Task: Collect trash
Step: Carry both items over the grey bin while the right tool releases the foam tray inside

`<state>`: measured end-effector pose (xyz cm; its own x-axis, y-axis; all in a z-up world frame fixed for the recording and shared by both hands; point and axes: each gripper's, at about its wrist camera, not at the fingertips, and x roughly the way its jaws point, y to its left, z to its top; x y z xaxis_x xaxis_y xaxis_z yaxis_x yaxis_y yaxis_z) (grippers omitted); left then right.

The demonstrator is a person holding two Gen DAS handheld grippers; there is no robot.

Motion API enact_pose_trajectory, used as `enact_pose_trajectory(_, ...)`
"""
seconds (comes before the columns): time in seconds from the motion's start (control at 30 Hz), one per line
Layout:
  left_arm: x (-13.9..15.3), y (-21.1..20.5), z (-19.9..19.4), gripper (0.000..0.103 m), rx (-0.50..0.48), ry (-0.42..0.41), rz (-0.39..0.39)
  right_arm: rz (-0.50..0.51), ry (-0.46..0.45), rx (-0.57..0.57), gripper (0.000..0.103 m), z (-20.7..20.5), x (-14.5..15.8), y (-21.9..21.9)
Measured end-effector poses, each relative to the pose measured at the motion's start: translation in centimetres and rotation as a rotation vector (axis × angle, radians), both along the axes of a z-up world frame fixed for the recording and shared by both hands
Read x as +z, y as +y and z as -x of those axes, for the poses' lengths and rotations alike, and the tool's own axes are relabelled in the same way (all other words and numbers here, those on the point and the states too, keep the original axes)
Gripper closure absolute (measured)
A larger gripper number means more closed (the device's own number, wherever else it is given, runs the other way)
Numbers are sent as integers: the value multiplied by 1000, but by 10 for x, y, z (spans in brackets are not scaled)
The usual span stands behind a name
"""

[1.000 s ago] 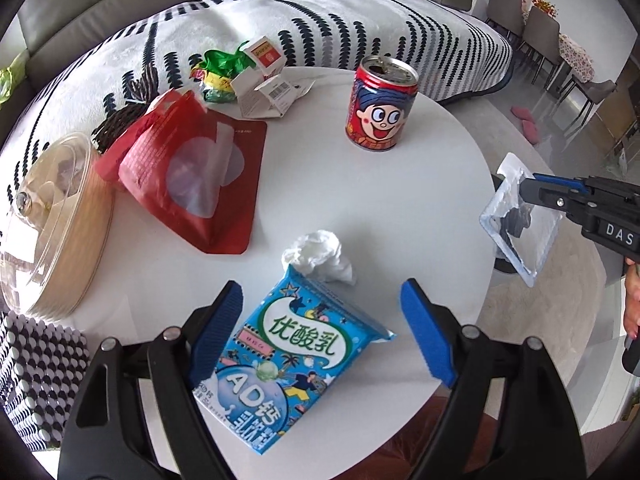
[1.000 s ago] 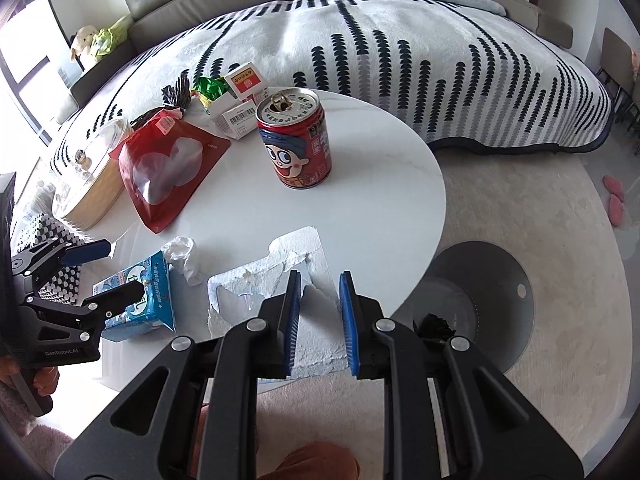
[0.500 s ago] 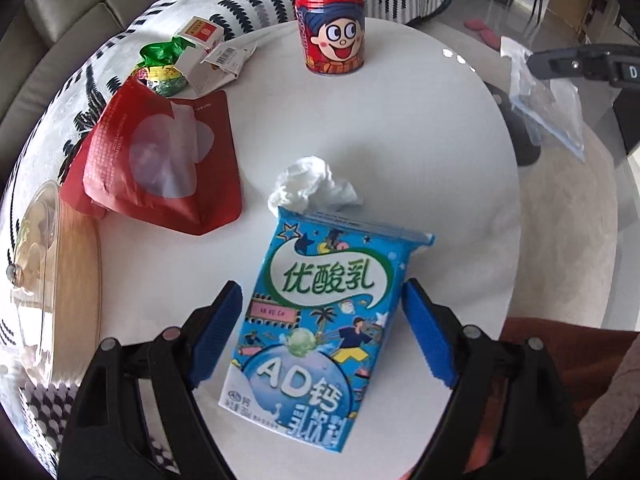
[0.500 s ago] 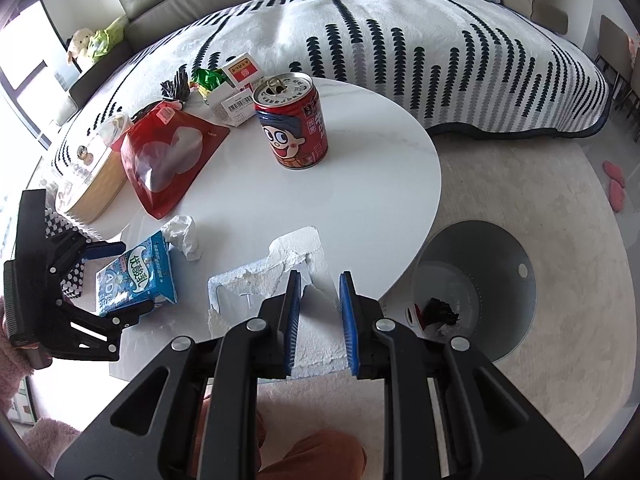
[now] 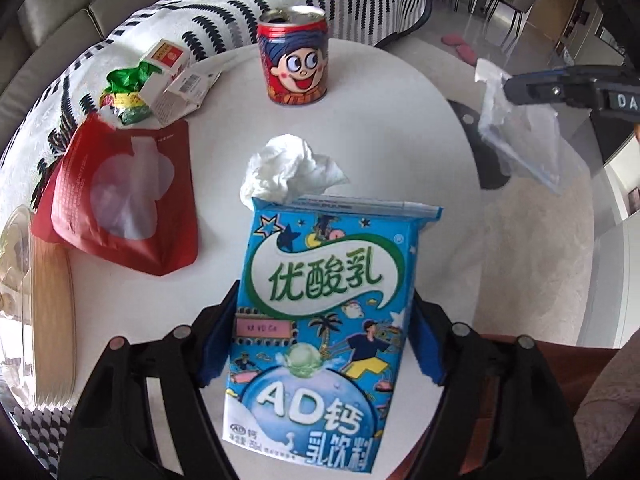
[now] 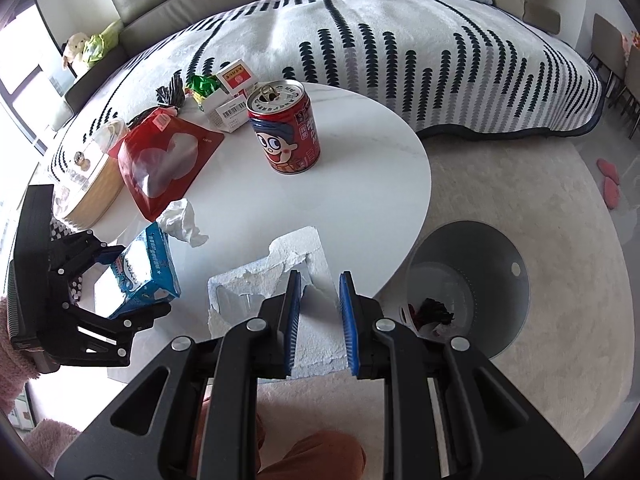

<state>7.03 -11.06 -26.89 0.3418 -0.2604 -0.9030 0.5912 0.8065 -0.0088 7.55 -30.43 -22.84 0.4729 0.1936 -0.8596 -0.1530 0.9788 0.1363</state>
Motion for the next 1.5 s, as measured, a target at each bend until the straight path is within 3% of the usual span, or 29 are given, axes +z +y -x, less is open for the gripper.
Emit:
enact_pose_trajectory(0.2, 21, -48, -13, 29, -68, -18, 59, -5, -9, -67, 85, 3, 2, -31)
enact_pose_trajectory(0.4, 29, -116, -25, 29, -147, -25, 100, 1, -10, -181, 85, 8, 1, -92)
enact_pose_trajectory(0.73, 13, -217, -43, 29, -226, 1, 131, 22, -3, -300, 85, -6, -21, -181)
enact_pose_trajectory(1.0, -6, -242, -48, 29, -212, 29, 108, -2, 33, -335, 84, -31, -52, -216)
enact_pose_trajectory(1.1, -9, -241, -49, 29, -206, 32, 94, -25, 44, -340, 78, -35, -60, -220)
enact_pose_trajectory(1.5, -12, -274, -56, 29, -236, 45, 114, -8, 25, -403, 76, -9, -46, -235)
